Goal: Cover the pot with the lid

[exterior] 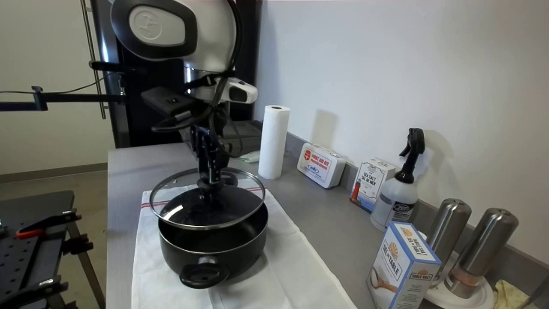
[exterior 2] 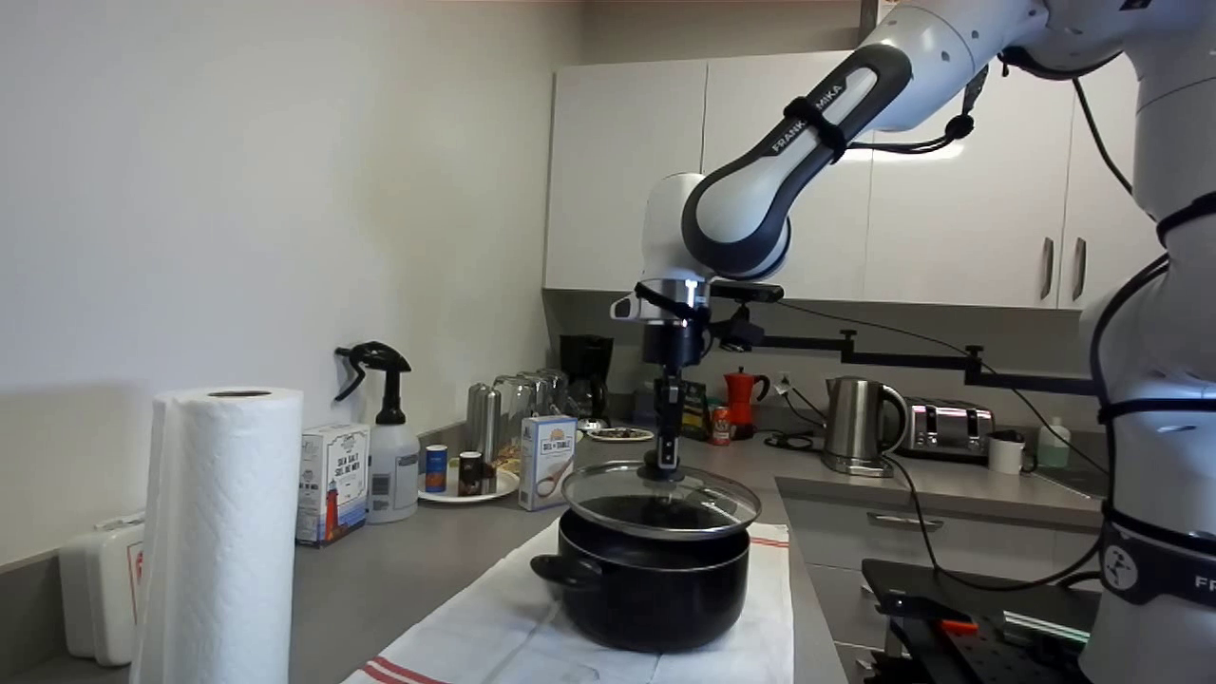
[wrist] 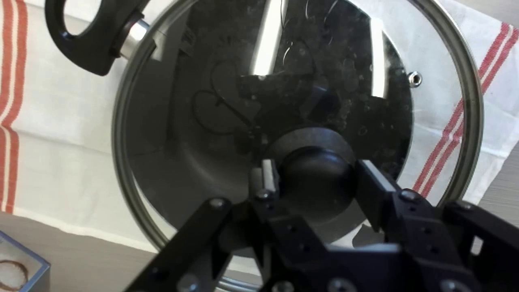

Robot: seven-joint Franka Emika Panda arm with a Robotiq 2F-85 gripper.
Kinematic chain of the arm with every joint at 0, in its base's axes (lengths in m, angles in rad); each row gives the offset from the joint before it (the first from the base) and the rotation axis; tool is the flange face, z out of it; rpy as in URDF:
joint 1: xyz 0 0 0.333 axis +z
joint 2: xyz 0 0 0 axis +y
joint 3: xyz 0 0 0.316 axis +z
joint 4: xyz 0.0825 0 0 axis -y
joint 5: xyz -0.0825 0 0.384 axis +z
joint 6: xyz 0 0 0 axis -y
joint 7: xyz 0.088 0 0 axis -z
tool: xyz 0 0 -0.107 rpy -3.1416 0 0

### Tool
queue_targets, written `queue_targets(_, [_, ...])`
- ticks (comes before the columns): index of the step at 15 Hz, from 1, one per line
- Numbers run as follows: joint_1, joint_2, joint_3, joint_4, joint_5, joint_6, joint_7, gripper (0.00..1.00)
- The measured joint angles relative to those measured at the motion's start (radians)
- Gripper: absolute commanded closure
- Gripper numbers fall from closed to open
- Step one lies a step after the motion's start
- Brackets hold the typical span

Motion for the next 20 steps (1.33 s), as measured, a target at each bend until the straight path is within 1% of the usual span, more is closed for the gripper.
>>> queue_targets(9, [-0.024, 0.051, 0.0, 0.012, 0.006, 0.009, 0.016, 0.75])
queue_targets(20, [-0.025, 0.103, 0.0, 0.017, 0.006, 0.062, 0.025, 0.75])
